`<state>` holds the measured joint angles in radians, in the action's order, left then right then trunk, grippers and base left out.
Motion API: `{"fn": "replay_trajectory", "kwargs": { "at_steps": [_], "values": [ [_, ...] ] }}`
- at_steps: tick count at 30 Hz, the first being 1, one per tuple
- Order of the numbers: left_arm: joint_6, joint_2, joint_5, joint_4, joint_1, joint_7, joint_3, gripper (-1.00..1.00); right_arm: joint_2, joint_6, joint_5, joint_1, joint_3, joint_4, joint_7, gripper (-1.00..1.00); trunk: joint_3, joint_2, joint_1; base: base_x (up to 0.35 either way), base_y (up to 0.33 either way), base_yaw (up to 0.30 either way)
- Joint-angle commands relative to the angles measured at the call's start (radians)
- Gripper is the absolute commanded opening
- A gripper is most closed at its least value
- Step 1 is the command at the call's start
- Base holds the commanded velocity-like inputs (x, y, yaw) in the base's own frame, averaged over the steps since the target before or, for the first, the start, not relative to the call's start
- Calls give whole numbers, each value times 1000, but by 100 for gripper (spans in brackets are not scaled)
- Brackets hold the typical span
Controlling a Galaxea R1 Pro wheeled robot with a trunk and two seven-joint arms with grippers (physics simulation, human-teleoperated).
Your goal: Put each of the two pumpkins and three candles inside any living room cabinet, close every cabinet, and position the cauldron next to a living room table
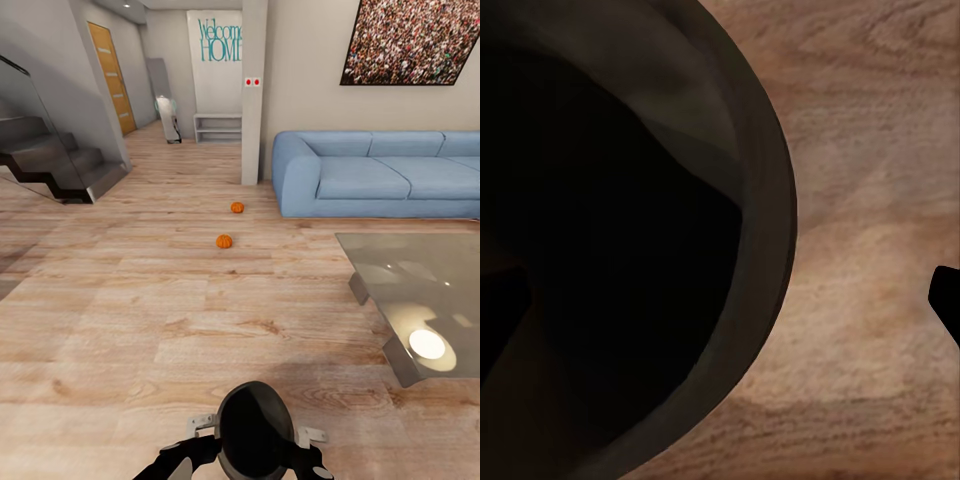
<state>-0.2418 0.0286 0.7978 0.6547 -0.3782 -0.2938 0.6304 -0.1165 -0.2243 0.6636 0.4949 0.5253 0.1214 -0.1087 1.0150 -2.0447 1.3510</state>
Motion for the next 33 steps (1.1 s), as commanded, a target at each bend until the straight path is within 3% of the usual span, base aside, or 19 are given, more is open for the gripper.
{"fn": "replay_trajectory", "kwargs": {
  "at_steps": [1, 10, 15, 24, 29, 33],
  "values": [
    [-2, -1, 9, 2, -1, -8, 5, 100, 0, -3, 7, 1, 9, 0, -5, 100, 1, 0, 0, 0, 0, 0],
    [-1, 0, 9, 2, -1, -8, 5, 100, 0, -3, 7, 1, 9, 0, -5, 100, 1, 0, 0, 0, 0, -26],
    [-2, 0, 9, 2, -1, -8, 6, 100, 0, -3, 7, 1, 9, 0, -5, 100, 16, -35, 19, 0, 0, -23],
    [-5, 1, 9, 2, -1, -11, 8, 100, 2, 22, 9, 2, 5, 0, -6, 100, 23, -49, 27, 0, 0, -1],
    [-16, 12, 5, 9, -8, -23, 6, 100, 5, 140, 10, 14, 3, 1, -13, 100, 32, -70, 38, 0, 0, 0],
    [-67, 11, 10, 7, -65, -27, -1, 100, 8, 241, 13, 60, 3, 52, -17, 100, 45, -98, 54, 0, 0, 0]
  ]
}}
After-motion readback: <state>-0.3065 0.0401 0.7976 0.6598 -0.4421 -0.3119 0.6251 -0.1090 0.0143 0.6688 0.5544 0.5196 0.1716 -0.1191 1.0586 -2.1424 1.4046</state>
